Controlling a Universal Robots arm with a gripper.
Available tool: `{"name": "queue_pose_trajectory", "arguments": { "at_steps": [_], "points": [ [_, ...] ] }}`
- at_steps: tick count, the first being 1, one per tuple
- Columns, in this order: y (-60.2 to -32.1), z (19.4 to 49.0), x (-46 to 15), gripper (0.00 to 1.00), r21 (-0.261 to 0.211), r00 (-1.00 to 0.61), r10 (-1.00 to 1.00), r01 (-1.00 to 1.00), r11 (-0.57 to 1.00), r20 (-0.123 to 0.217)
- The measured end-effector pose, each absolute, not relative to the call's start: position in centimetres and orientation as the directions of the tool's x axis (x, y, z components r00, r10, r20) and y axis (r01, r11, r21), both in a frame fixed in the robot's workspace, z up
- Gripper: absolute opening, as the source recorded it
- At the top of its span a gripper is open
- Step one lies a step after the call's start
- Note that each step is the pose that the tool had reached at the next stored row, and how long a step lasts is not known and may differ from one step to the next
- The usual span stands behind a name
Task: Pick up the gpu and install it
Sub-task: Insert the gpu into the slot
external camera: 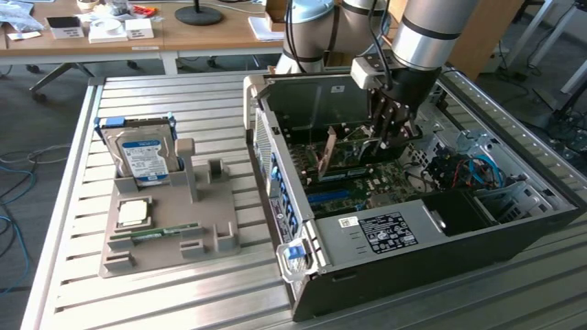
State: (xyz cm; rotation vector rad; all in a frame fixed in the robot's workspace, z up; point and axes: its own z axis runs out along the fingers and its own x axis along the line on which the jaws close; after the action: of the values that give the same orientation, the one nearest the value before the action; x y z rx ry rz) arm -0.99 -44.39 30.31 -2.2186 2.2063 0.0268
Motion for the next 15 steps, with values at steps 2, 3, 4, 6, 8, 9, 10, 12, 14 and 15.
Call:
{"name": "queue_pose_trajectory", "arguments": {
  "at_steps": [2,3,4,6,8,9,10,12,14,15],
  "points": [
    [-44.39,30.15,-1.02,0.27,0.003,0.005,-1.0,-1.0,-0.005,-0.021],
    [-44.39,30.05,-1.05,0.27,0.003,0.005,-1.0,-1.0,-0.005,-0.021],
    [-44.39,29.96,-1.06,0.27,0.003,0.005,-1.0,-1.0,-0.006,-0.021],
    [-44.45,29.9,-1.09,0.27,0.003,0.006,-1.0,-1.0,-0.006,-0.02],
    [-44.67,29.89,-1.16,0.27,0.003,0.006,-1.0,-1.0,-0.006,-0.021],
    [-44.79,29.89,-1.2,0.27,0.003,0.005,-1.0,-1.0,-0.005,-0.021],
    [-44.93,29.9,-1.24,0.27,0.003,0.005,-1.0,-1.0,-0.005,-0.021],
    [-45.09,29.87,-1.32,0.27,0.003,0.005,-1.0,-1.0,-0.005,-0.021],
    [-45.1,29.72,-1.43,0.27,0.003,0.006,-1.0,-1.0,-0.006,-0.022],
    [-45.11,29.63,-1.49,0.27,0.003,0.005,-1.0,-1.0,-0.006,-0.021]
  ]
}}
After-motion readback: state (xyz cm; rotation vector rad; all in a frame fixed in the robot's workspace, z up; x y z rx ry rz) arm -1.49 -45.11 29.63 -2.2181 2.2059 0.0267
